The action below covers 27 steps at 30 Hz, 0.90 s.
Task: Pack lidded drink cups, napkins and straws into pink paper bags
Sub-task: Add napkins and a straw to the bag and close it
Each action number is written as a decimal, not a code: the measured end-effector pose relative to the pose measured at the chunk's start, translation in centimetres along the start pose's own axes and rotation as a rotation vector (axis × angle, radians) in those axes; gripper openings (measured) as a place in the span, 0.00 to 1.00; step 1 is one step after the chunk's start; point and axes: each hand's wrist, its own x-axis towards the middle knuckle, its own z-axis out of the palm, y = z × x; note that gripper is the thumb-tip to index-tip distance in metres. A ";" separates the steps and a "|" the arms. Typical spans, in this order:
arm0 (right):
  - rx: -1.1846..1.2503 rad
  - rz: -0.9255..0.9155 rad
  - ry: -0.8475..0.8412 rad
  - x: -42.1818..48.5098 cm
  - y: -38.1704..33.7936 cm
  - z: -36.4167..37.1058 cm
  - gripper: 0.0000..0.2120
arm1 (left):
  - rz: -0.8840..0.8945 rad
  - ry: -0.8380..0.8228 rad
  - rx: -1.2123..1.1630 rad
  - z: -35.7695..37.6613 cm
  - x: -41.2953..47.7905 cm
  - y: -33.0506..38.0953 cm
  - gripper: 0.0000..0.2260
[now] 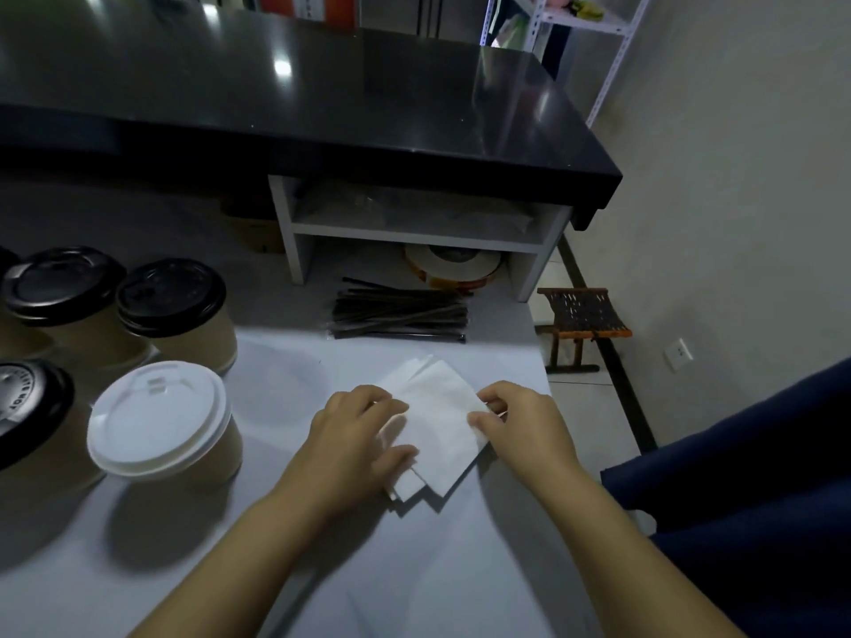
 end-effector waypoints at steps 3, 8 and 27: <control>0.005 -0.032 0.062 -0.3 0.1 -0.6 0.02 | -0.031 0.014 -0.010 -0.2 0.3 0.0 0.21; 0.235 -0.051 0.002 -1.1 0.0 -1.6 0.07 | -0.089 0.056 -0.083 -0.4 0.7 0.4 0.28; 0.188 0.070 -0.126 1.4 -0.3 0.4 0.12 | -0.060 0.057 -0.221 -2.1 0.4 -1.7 0.05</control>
